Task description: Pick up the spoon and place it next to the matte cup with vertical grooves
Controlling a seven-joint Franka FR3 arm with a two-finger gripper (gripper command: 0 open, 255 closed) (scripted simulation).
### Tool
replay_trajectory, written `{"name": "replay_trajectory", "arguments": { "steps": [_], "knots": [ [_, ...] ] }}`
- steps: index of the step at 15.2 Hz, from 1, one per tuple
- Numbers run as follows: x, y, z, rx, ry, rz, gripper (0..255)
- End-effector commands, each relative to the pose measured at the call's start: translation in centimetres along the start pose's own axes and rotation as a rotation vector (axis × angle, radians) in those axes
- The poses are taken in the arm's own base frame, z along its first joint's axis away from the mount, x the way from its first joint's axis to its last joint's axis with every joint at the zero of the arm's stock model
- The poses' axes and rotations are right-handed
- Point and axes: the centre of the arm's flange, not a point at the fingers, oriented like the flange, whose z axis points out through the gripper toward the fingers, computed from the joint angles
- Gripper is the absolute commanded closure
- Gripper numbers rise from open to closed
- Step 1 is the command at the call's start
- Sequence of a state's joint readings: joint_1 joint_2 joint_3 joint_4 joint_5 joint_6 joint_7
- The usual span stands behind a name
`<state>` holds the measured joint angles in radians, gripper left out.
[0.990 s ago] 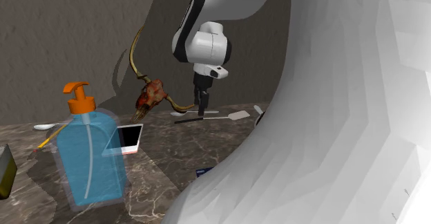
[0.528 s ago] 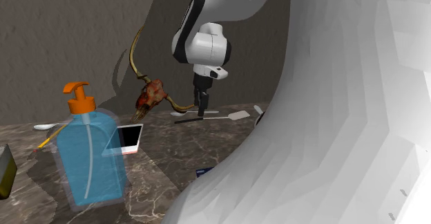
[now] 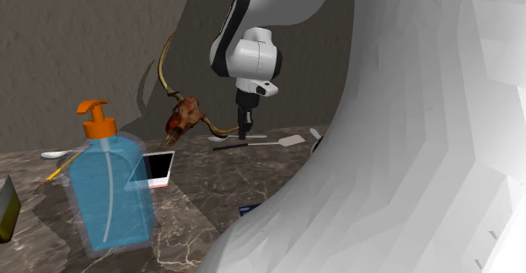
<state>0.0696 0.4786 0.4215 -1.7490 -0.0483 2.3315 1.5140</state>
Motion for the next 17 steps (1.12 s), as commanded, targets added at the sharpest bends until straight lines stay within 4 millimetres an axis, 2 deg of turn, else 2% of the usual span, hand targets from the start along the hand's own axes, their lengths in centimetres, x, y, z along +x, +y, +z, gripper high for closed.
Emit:
{"name": "replay_trajectory", "arguments": {
  "steps": [1,2,17],
  "knots": [
    [0.0,0.0,0.1,-0.001,0.000,0.000,255],
    [0.0,0.0,0.1,-0.001,0.000,0.000,255],
    [-1.1,-1.2,-7.7,-0.001,0.000,0.000,255]
  ]
}}
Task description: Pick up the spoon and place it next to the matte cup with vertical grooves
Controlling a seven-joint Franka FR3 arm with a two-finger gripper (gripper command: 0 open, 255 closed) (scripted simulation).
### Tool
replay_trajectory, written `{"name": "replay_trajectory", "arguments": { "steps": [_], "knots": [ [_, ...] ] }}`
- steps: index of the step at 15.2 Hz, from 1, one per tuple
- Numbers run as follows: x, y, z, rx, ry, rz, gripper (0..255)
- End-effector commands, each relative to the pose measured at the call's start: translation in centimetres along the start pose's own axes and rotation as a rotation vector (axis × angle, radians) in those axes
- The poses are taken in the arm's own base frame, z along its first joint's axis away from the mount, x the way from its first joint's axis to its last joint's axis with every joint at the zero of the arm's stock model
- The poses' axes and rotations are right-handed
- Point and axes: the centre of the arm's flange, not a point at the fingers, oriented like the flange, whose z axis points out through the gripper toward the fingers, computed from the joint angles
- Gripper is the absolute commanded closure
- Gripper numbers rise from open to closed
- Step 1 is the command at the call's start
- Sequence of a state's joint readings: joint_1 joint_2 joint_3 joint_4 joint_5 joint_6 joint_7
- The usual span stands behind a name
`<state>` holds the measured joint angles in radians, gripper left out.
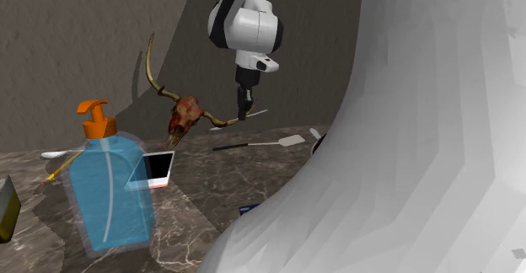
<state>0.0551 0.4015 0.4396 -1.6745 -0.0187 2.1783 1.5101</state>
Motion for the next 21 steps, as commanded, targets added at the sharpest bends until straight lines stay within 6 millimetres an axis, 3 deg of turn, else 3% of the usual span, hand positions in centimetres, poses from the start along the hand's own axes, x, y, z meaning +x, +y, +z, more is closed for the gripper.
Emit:
{"name": "replay_trajectory", "arguments": {
  "steps": [1,20,21],
  "knots": [
    [-0.3,-0.2,-1.4,0.005,0.000,0.000,255],
    [-1.7,-1.6,-10.9,0.005,0.000,0.000,255],
    [-0.5,-1.3,-11.1,0.005,0.000,0.000,255]
  ]
}}
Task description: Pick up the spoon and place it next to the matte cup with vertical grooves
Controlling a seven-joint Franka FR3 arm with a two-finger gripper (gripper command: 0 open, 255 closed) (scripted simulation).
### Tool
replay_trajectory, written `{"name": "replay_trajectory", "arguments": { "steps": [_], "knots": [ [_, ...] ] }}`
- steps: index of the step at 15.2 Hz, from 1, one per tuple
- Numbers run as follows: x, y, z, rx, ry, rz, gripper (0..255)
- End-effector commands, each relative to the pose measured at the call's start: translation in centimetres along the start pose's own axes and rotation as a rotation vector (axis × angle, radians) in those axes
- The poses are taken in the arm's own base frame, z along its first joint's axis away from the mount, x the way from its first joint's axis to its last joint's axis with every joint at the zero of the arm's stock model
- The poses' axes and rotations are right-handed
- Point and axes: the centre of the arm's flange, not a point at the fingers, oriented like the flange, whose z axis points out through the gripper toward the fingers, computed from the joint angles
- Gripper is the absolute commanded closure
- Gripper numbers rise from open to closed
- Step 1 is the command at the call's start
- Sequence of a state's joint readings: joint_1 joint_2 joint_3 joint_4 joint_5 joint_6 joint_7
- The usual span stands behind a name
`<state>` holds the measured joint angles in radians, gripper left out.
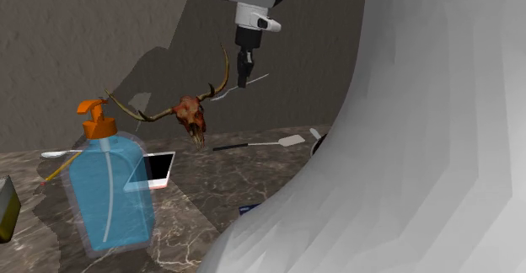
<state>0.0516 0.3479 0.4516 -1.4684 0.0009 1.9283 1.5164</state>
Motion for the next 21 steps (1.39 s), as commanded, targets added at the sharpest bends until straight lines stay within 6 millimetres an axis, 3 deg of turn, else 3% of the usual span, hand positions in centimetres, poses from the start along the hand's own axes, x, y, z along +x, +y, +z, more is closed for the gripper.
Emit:
{"name": "replay_trajectory", "arguments": {
  "steps": [1,21],
  "knots": [
    [2.0,0.6,-0.6,0.000,0.000,0.000,255],
    [27.0,7.6,-5.3,0.000,0.000,0.000,255]
  ]
}}
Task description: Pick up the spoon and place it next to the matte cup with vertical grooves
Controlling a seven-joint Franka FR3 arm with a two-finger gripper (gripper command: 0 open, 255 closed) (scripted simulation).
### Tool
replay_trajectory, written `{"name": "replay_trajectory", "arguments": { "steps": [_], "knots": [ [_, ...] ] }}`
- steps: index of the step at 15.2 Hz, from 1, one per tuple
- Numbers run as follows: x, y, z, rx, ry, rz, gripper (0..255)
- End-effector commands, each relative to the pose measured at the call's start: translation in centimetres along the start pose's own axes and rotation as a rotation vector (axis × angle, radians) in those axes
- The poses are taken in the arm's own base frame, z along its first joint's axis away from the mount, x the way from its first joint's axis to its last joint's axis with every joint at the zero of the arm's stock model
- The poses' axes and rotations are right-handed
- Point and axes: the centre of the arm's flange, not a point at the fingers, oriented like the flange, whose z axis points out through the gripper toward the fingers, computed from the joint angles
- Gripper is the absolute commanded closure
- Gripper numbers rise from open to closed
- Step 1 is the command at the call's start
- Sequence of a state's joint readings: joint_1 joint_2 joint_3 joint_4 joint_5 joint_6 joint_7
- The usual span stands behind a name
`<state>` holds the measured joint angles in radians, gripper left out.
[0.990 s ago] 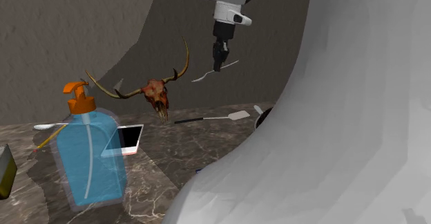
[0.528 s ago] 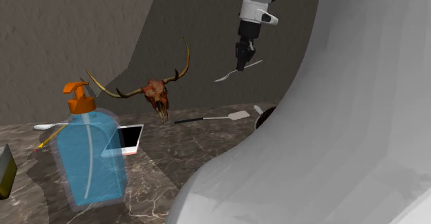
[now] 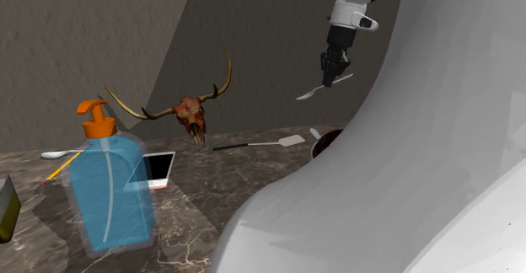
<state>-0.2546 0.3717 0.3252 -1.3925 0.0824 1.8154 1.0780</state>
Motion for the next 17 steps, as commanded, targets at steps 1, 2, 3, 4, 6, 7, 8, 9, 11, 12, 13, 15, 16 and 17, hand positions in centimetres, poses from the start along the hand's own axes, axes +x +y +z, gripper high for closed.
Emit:
{"name": "replay_trajectory", "arguments": {
  "steps": [1,2,3,4,6,7,8,9,11,12,13,15,16,17],
  "knots": [
    [2.2,0.7,-0.5,0.000,0.000,-0.001,255],
    [3.5,1.1,-0.7,0.000,0.000,-0.001,255],
    [4.7,1.4,-1.0,0.000,0.000,-0.001,255],
    [6.0,1.8,-1.2,0.000,0.000,-0.001,255],
    [8.5,2.5,-1.7,0.000,0.000,-0.001,255],
    [9.7,2.8,-1.9,0.000,0.000,-0.001,255],
    [11.0,3.2,-2.1,0.000,0.000,-0.001,255],
    [12.2,3.5,-2.4,0.000,0.000,-0.001,255],
    [14.7,4.2,-2.9,0.000,0.000,-0.001,255],
    [16.5,4.7,-3.2,0.000,0.000,-0.001,255],
    [16.5,4.8,-2.7,0.000,0.000,-0.001,255],
    [16.7,4.9,-1.6,0.000,0.000,-0.001,255],
    [16.8,5.0,-1.1,0.000,0.000,-0.001,255],
    [16.8,5.1,-0.6,0.000,0.000,-0.001,255]
  ]
}}
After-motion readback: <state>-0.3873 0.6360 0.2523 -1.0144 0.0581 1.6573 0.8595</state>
